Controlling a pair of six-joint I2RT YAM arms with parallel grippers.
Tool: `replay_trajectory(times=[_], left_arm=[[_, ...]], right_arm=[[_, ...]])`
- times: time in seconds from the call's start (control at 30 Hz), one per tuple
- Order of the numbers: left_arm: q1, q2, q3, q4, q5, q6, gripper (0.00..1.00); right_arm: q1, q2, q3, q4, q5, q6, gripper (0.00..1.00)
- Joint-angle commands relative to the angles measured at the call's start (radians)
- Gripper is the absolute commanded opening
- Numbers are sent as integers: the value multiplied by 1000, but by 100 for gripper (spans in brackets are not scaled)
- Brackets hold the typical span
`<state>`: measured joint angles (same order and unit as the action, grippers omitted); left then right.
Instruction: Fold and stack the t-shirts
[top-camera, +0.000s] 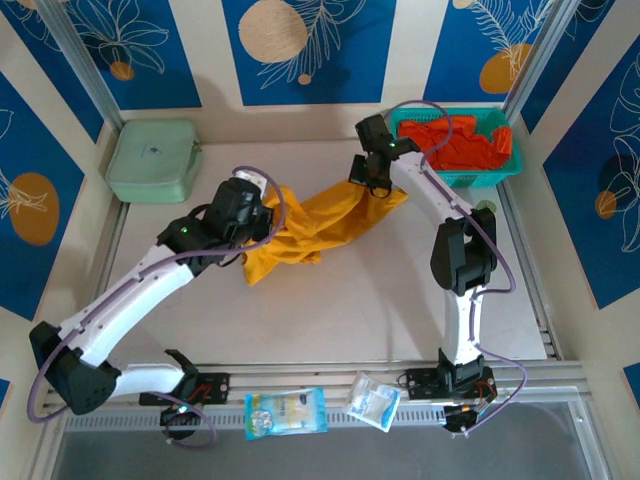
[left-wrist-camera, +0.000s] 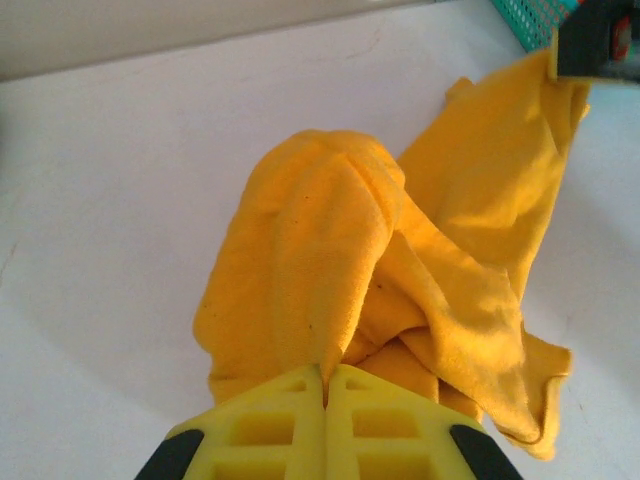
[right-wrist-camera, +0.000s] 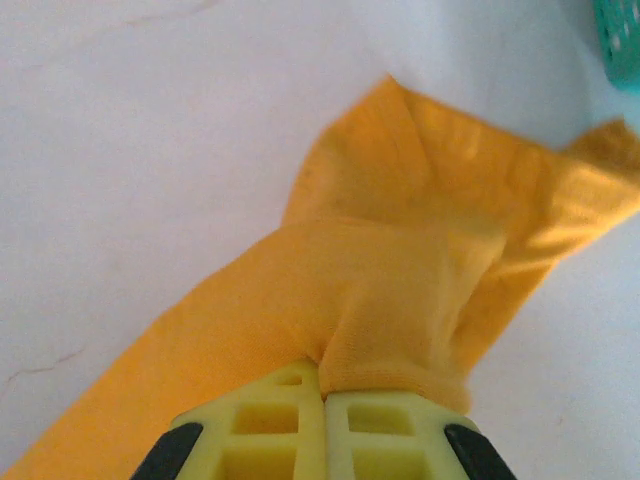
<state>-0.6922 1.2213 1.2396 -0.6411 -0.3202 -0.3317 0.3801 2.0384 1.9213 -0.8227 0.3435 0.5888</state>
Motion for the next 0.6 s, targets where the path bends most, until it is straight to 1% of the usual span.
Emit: replay_trajectory(times=[0.0,0.1,0.2,0.27,0.37,0.43,0.47,0.57], left_arm=[[-5,-36,-51,-64,28,-51,0],[-5,-69,-65,-76,-2,-59,0],[-6,-86,-49,-86,-17,-48,0],[-7,-75,-34,-89,20,-30,0],[-35,-31,-18,-70,133,-8,0],[-100,10,-13,-45,186,3,0],[-149,32,-10,-25,207,14,0],[-309,93,16,26,212,54,0]], right_arm=[[16,52,134,-44,12,-77,0],[35,126,284,-83,-18,-87,0],[61,229,449,-124,-88,-74,0],[79,312,552,-156,-124,-54,0],[91,447,733,-190,-187,-16,0],[84,508,814,-171,-268,12,0],[77,531,843,-144,-324,27,0],[69,538,832,-22,-487,69,0]])
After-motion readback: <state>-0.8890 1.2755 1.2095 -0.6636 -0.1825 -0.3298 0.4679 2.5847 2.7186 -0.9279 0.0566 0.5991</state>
